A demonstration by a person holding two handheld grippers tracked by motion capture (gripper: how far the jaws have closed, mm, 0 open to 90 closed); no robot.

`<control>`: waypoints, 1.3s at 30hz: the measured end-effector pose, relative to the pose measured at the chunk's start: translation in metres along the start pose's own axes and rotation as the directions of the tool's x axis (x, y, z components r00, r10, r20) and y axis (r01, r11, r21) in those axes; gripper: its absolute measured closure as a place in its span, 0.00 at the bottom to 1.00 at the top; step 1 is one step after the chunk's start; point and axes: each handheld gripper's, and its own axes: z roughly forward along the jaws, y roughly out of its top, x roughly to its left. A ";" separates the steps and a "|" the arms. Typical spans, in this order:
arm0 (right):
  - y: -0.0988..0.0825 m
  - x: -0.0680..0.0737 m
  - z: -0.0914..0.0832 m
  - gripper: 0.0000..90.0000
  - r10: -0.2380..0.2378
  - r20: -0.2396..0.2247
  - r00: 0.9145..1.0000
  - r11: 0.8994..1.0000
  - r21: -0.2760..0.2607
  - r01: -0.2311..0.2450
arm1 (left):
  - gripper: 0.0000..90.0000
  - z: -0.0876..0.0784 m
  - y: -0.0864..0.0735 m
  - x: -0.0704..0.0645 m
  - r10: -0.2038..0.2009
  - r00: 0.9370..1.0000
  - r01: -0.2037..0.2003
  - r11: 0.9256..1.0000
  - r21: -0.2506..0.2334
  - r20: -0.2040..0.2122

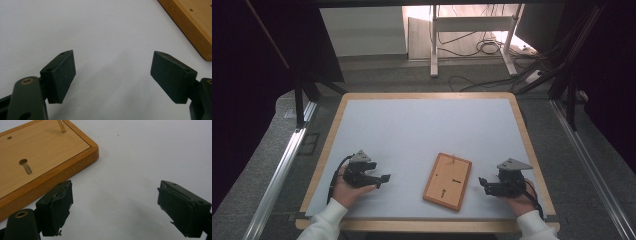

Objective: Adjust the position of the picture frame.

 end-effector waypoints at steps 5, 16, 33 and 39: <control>-0.005 -0.005 0.000 0.15 0.003 0.015 1.000 1.000 0.011 -0.003 | 0.22 0.000 0.002 0.004 -0.007 1.000 0.007 1.000 -0.013 -0.007; -0.009 -0.003 -0.011 0.16 0.009 0.028 1.000 1.000 0.009 -0.009 | 0.22 0.004 0.004 0.000 0.026 1.000 -0.026 1.000 0.000 -0.005; 0.000 0.000 -0.014 0.19 -0.026 0.004 1.000 1.000 -0.017 0.026 | 0.22 0.009 0.004 -0.002 0.056 0.998 -0.056 0.998 0.024 -0.004; 0.007 0.002 -0.011 0.20 -0.039 -0.012 0.999 0.999 -0.019 0.039 | 0.22 0.008 0.004 -0.001 0.048 0.999 -0.048 0.999 0.022 -0.001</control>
